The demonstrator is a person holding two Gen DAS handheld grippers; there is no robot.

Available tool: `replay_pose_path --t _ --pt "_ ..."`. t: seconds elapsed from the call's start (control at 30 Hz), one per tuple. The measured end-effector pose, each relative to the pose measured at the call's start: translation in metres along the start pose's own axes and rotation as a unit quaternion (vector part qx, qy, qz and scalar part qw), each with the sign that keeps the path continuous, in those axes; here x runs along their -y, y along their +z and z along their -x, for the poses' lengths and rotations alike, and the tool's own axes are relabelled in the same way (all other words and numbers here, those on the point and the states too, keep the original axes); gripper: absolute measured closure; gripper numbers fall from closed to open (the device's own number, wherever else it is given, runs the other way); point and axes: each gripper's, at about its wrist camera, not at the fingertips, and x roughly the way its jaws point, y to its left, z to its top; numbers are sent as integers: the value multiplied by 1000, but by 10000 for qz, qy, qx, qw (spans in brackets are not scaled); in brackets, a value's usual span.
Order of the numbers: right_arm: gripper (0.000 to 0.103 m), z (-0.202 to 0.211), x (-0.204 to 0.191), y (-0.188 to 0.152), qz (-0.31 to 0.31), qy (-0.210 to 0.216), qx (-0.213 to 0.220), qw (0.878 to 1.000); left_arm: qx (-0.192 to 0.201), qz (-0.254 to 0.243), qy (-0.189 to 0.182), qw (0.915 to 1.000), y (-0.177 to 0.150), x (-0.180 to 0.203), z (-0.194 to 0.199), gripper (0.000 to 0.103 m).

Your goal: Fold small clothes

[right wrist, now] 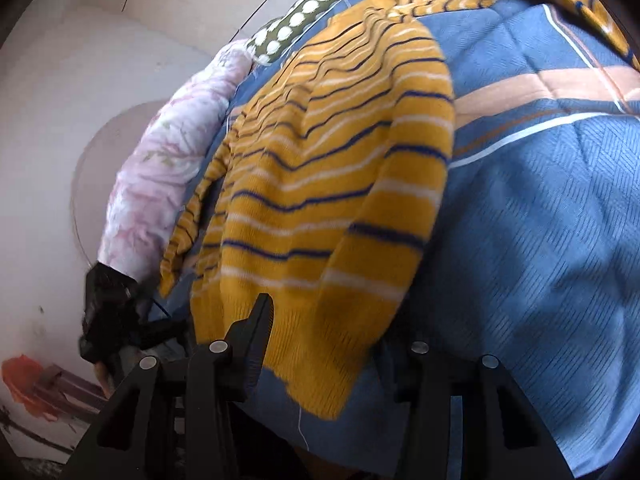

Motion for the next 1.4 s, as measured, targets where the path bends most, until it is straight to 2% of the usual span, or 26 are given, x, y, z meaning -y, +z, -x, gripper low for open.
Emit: replay_pose_path --t 0.1,0.17,0.23,0.37,0.5,0.6,0.8,0.83,0.87,0.9,0.93,1.0,1.23,1.33,1.4 --pt "60 -5 -10 0 268 -336 -22 9991 154 199 56 9997 9 -13 12 25" --pt "79 -9 -11 2 305 -486 -28 9983 74 138 -25 9999 18 -13 8 25" --pt "89 -11 -13 4 329 -577 -32 9978 -65 21 110 9999 25 -10 -4 25" --pt "91 17 -25 5 301 -197 319 9988 -217 -106 141 9996 34 0 -25 25" --pt "92 47 -35 14 160 242 631 9976 -279 51 -65 9996 38 2 -36 25" --pt "92 61 -37 22 11 554 782 9954 -306 111 -307 9990 27 1 -36 24" --pt "92 60 -40 21 51 453 779 9959 -314 -170 -480 9982 -6 11 -30 26" --pt "92 58 -38 20 26 430 771 9961 -384 -153 -554 9976 -11 14 -33 40" --pt "92 60 -35 18 24 417 766 9962 -451 -152 -498 9976 -16 16 -35 69" --pt "92 58 -34 17 22 389 752 9964 -566 -181 -328 9977 -21 17 -41 86" --pt "92 57 -33 16 15 350 734 9967 -695 -217 -36 9973 -25 20 -47 94" --pt "92 57 -32 13 27 285 711 9971 -541 -330 513 9967 -26 25 -43 95" --pt "93 76 -33 -8 129 497 659 9965 415 -665 895 9929 -25 46 39 95" --pt "93 71 -26 -33 160 484 417 9978 505 -632 1188 9896 -46 33 56 94" --pt "92 58 -19 -49 213 295 173 9992 413 -694 1439 9863 -58 21 53 92"
